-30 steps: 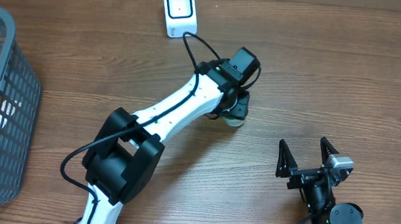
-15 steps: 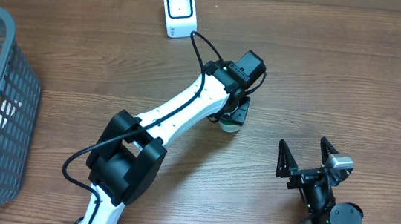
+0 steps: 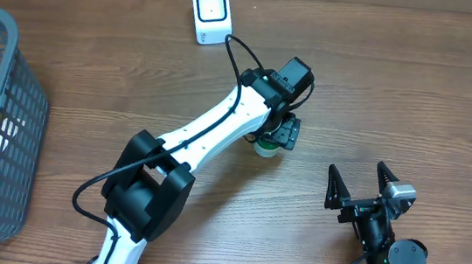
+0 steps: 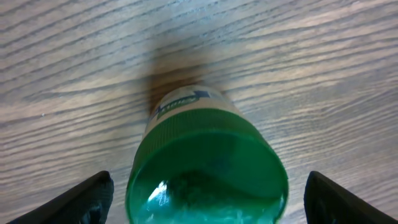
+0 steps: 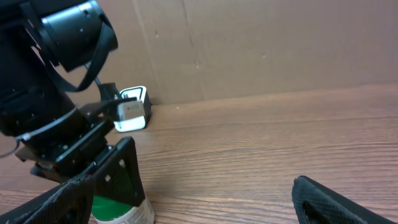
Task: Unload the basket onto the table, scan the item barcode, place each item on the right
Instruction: 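Hold the jar under the scanner, then set it on the table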
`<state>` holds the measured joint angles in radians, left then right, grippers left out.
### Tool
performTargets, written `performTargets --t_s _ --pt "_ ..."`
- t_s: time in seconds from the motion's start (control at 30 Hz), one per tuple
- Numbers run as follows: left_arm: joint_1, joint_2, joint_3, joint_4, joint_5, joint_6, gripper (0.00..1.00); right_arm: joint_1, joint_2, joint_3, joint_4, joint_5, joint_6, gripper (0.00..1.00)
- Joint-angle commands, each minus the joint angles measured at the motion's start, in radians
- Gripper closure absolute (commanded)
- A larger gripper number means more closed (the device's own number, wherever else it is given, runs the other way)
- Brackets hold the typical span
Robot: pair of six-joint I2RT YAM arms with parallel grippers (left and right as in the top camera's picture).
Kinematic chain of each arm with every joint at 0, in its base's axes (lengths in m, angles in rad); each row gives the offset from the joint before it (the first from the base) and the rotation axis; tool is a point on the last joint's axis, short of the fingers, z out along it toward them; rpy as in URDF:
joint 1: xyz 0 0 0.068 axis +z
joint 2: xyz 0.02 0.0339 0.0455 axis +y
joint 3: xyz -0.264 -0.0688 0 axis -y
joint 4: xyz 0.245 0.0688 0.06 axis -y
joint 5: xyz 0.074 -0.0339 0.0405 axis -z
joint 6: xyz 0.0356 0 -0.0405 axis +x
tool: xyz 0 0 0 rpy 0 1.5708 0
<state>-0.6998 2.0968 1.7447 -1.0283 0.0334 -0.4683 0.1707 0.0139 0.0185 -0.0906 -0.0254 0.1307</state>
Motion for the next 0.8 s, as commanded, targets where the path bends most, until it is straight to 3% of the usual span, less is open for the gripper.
performTargets --t_s 0.0,0.43,0.77 --pt "0.015 0.008 0.098 -0.040 0.007 0.020 0.16 -0.001 -0.011 -0.010 0.006 0.005 -0.001 0.00" --pt "0.117 0.005 0.519 -0.375 -0.079 0.046 0.16 -0.001 -0.011 -0.010 0.006 0.005 -0.001 0.00" --pt "0.234 -0.004 0.689 -0.518 -0.123 0.054 0.16 -0.001 -0.011 -0.010 0.006 0.005 -0.001 0.00"
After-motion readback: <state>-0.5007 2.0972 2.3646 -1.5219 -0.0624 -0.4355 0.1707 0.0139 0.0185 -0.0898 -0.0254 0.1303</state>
